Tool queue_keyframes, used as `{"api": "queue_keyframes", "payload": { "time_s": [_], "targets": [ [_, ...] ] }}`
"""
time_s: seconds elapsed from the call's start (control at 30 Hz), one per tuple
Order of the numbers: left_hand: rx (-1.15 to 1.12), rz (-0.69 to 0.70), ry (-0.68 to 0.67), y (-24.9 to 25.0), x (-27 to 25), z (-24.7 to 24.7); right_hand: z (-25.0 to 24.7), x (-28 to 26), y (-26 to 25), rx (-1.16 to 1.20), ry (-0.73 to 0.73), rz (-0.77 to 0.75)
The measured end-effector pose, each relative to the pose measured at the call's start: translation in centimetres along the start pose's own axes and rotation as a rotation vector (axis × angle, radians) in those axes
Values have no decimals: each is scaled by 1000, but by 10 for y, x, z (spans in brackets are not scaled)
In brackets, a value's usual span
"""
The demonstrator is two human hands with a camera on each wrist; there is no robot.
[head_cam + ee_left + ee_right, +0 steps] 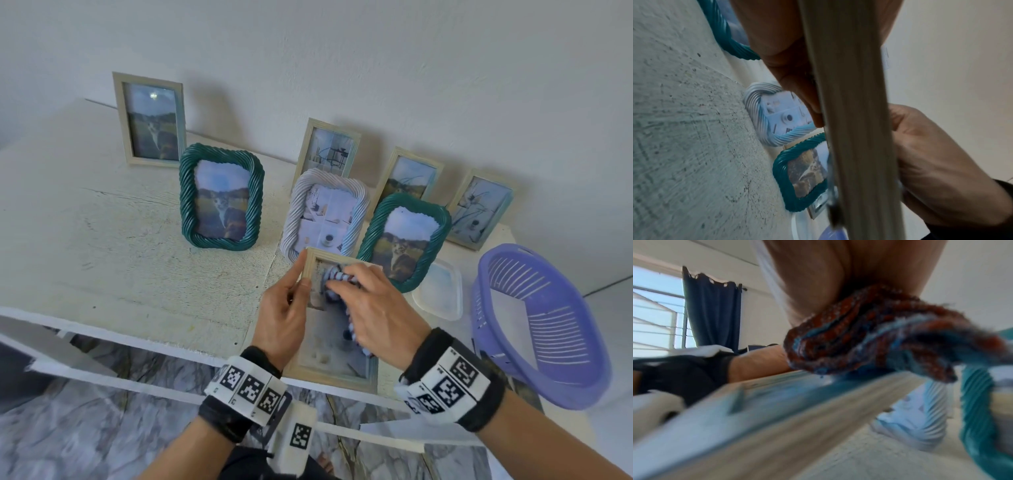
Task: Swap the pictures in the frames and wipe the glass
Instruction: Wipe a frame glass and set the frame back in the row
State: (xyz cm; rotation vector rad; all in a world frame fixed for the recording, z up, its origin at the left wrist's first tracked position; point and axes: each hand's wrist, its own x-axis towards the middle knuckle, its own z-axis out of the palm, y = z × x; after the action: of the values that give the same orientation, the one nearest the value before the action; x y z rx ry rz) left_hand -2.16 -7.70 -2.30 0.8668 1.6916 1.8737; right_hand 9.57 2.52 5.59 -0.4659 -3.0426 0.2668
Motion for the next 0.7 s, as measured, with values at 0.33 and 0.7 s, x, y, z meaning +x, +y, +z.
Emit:
{"api": "queue_keyframes", "payload": {
  "time_s": [0.33, 0.7],
  "targets": [
    [19, 11, 12, -6, 9, -12, -4, -11, -13, 118, 10, -145],
    [-81, -26, 37, -3, 10, -8, -6, 11, -26, -53, 290, -218]
  ]
}}
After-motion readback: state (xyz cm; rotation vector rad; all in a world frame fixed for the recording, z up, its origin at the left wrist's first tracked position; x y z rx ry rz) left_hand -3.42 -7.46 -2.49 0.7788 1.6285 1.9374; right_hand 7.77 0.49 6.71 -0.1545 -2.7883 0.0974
